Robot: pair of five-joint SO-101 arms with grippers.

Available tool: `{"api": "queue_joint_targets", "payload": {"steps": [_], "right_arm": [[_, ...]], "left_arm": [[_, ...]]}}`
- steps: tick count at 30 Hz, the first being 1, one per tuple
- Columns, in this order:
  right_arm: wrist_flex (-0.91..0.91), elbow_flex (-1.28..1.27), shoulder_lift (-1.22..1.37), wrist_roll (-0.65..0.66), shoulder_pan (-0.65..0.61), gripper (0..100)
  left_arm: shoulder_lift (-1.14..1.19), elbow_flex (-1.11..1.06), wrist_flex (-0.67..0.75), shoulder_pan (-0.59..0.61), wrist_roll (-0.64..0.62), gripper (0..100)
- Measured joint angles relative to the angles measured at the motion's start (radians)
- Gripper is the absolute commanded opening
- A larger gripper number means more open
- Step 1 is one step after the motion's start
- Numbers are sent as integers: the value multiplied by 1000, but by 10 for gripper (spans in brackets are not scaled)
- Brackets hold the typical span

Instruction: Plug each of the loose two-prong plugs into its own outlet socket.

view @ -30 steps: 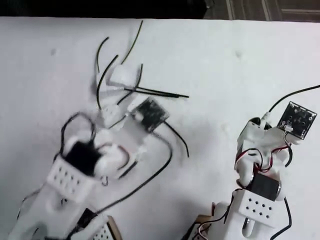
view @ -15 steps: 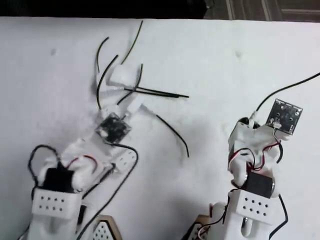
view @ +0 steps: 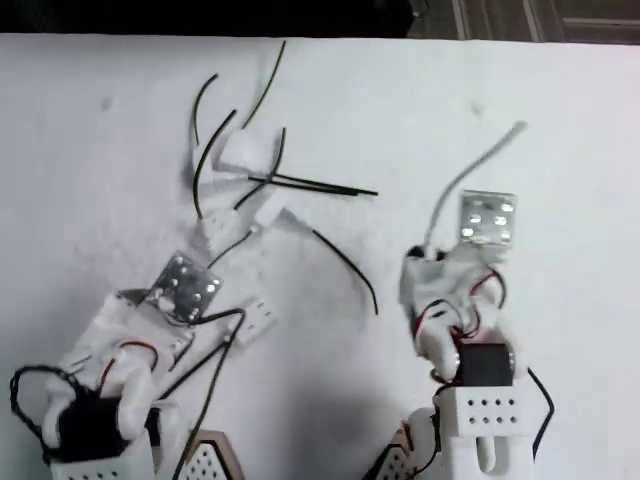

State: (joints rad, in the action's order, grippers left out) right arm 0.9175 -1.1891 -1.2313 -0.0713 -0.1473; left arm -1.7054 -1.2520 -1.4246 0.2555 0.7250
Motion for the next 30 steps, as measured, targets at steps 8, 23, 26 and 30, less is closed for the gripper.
{"api": "queue_joint_targets", "payload": {"steps": [8,23,26,30], "right_arm": [[60,46,0,0,-350,17],[-321,-121,0,3,-695,17],[-333,-121,0,6,-735,17],[-333,-121,0,6,-749,17]], "left_arm": [[-106,-163,97,198,-57,253],[-104,-318,261,192,-259,255],[-104,-267,261,112,-333,256],[-104,-195,261,0,-434,256]]}}
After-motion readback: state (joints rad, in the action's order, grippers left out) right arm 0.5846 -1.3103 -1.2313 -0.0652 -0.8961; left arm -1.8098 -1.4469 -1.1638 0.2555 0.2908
